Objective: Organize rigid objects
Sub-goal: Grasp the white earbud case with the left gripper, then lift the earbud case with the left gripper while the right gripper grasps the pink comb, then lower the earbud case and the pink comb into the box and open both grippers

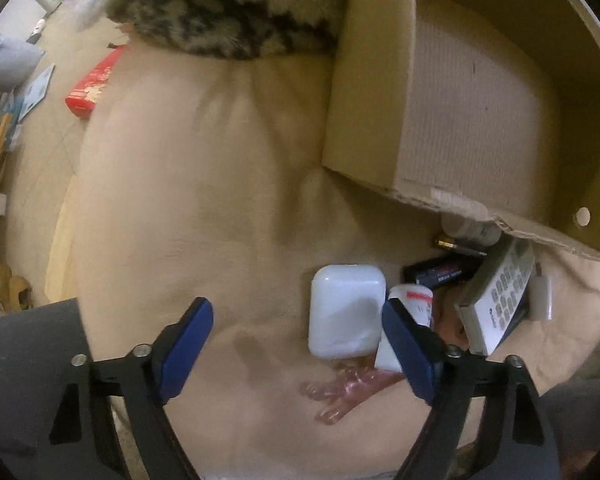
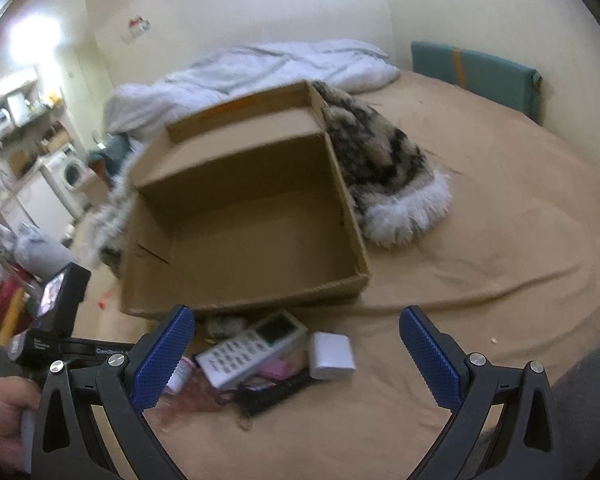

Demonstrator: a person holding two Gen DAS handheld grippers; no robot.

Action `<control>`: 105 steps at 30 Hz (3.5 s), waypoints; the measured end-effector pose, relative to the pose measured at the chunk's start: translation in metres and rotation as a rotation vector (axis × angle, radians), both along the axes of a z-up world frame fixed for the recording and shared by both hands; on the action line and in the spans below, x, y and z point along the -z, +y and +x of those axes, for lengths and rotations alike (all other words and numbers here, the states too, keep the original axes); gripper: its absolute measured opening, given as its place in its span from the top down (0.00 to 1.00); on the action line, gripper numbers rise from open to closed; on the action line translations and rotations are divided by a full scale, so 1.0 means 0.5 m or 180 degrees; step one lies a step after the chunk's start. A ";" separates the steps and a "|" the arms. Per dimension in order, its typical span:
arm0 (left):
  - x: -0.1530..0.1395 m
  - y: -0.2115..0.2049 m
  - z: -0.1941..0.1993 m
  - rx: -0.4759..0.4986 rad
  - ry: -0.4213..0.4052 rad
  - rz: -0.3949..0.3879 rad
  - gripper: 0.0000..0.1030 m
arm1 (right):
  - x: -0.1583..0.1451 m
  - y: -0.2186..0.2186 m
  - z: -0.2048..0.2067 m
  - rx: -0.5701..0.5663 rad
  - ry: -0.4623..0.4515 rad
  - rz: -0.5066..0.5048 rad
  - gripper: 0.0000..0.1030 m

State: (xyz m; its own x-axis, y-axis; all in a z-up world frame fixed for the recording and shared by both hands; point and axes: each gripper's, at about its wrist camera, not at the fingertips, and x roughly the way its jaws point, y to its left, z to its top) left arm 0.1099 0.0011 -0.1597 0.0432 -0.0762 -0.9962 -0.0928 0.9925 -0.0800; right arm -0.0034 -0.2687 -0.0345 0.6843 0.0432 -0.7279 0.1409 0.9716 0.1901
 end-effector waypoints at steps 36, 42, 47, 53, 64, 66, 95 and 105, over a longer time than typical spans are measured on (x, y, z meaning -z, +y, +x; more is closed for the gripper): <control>-0.179 0.124 -0.038 -0.0223 -0.0361 -0.0173 0.62 | 0.252 0.374 0.125 -0.2056 0.1902 -0.0204 0.00; -0.183 0.125 -0.026 -0.0298 -0.0461 -0.0180 0.62 | 0.326 0.436 0.147 -0.2180 0.2261 -0.0779 0.00; -0.167 0.129 -0.023 -0.0340 -0.0364 -0.0196 0.62 | 0.328 0.445 0.127 -0.2254 0.2098 -0.0887 0.00; -0.159 0.122 -0.020 -0.0327 -0.0372 -0.0112 0.62 | 0.317 0.412 0.108 -0.2310 0.2031 -0.0638 0.01; -0.150 0.121 -0.026 -0.0321 -0.0380 -0.0014 0.62 | 0.206 0.285 0.074 -0.2152 0.1891 0.0288 0.01; -0.151 0.118 -0.027 -0.0304 -0.0392 0.0000 0.62 | 0.186 0.265 0.068 -0.2125 0.1845 0.0362 0.01; -0.258 -0.077 0.077 0.0352 -0.1109 -0.0028 0.62 | -0.050 0.045 0.240 -0.1526 0.0163 0.0567 0.01; -0.157 -0.149 0.123 0.0657 -0.1017 -0.0133 0.62 | 0.030 0.001 0.307 -0.1021 0.0340 0.0632 0.00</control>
State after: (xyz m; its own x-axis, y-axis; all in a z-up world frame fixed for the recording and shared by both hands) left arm 0.1716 -0.0734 -0.0810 0.3307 -0.1559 -0.9308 0.1449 0.9830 -0.1132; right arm 0.1502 -0.2682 -0.0493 0.5340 0.3897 -0.7504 -0.1347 0.9153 0.3795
